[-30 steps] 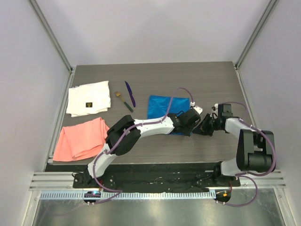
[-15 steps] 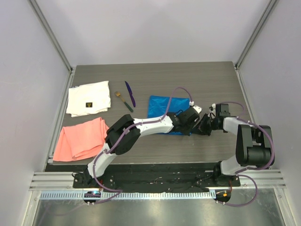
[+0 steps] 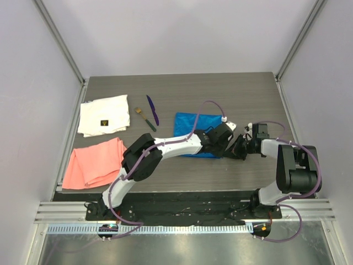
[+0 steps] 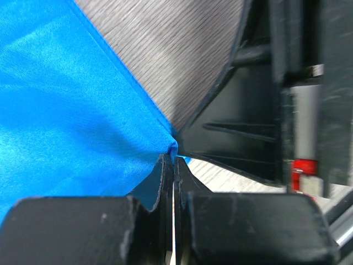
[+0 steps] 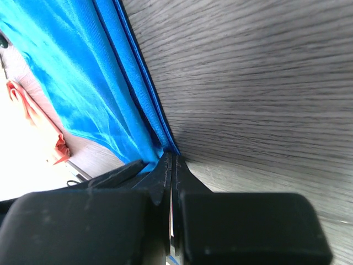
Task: Fold the napkin into a case and place the utensils inside
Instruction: Smooth out the lower triangle-folded napkin at the center of the board.
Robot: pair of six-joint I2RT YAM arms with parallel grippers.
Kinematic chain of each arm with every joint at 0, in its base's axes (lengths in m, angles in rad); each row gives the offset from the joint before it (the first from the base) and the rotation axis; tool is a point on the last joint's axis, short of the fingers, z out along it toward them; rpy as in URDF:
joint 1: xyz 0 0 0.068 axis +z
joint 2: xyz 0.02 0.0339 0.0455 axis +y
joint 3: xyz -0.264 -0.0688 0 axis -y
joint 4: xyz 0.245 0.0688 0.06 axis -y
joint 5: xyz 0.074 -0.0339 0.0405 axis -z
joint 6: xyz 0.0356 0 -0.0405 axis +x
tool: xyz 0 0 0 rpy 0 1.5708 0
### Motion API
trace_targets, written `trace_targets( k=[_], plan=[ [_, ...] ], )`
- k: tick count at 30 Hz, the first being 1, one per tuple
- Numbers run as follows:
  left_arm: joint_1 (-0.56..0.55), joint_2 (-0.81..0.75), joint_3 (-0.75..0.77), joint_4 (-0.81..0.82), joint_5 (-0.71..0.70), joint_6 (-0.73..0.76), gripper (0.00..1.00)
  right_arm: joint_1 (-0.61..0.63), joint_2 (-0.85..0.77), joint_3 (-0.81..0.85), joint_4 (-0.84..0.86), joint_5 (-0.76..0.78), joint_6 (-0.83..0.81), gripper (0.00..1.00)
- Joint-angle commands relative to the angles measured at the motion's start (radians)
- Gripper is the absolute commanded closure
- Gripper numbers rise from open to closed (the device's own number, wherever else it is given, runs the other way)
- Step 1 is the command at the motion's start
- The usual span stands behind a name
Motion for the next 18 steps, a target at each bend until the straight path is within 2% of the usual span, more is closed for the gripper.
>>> trace_targets(
  k=[1,11,18],
  plan=[
    [0.003,-0.065,0.053,0.005,0.025,-0.017,1.00,0.005,-0.006,-0.030,0.000,0.053,-0.003,0.99],
    [0.006,0.010,0.075,0.002,0.033,-0.015,1.00,0.005,-0.095,-0.044,-0.039,0.072,0.024,0.99],
    [0.015,0.014,0.046,0.038,0.059,-0.031,1.00,0.005,-0.196,-0.044,-0.112,0.172,0.052,0.98]
  ],
)
